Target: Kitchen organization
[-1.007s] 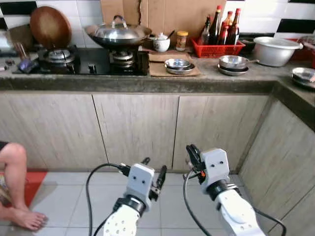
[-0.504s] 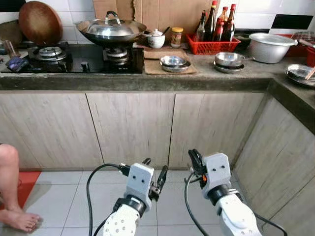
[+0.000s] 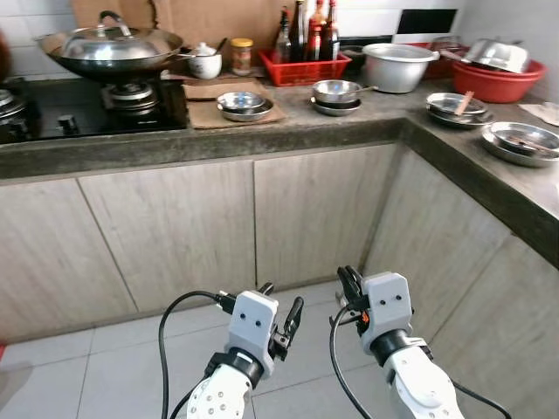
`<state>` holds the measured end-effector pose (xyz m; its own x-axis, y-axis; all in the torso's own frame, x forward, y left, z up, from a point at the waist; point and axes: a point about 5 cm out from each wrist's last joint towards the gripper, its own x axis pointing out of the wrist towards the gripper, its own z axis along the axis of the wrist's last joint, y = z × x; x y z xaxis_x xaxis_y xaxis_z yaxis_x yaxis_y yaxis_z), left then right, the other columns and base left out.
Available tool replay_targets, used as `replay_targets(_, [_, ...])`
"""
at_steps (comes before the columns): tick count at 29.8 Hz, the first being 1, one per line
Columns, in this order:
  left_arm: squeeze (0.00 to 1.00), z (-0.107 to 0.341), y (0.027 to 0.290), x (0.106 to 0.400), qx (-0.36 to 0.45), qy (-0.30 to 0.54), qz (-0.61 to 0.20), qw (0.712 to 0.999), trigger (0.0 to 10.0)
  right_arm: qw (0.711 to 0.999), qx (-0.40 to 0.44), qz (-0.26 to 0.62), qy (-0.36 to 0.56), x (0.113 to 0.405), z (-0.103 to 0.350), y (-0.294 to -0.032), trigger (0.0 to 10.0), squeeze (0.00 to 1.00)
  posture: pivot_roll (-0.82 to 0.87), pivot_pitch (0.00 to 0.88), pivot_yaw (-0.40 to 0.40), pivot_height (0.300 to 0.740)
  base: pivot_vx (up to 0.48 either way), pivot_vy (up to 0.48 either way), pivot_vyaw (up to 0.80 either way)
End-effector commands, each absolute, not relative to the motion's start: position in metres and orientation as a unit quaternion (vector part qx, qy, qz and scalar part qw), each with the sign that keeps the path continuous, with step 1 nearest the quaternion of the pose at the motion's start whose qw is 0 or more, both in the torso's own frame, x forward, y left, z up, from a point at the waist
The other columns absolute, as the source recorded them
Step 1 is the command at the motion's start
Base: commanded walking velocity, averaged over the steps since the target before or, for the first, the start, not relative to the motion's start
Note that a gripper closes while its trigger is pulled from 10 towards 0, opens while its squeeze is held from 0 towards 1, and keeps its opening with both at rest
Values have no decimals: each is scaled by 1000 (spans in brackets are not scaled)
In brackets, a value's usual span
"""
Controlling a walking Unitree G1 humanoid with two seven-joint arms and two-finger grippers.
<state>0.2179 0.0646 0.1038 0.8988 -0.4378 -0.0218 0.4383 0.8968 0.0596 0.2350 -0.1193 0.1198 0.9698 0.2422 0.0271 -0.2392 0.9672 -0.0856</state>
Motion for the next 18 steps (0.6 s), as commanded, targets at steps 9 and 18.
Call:
replay_targets(9, [0, 106, 68, 216, 30, 3, -223, 974, 10000, 992, -38, 118, -23, 235, 124, -117, 10000, 0, -12, 0, -38, 740, 0, 352, -800])
replay_targets(18, [0, 106, 69, 217, 32, 4, -226, 974, 10000, 993, -37, 110, -24, 236, 126, -117, 10000, 0, -10, 0, -35, 740, 0, 351, -794])
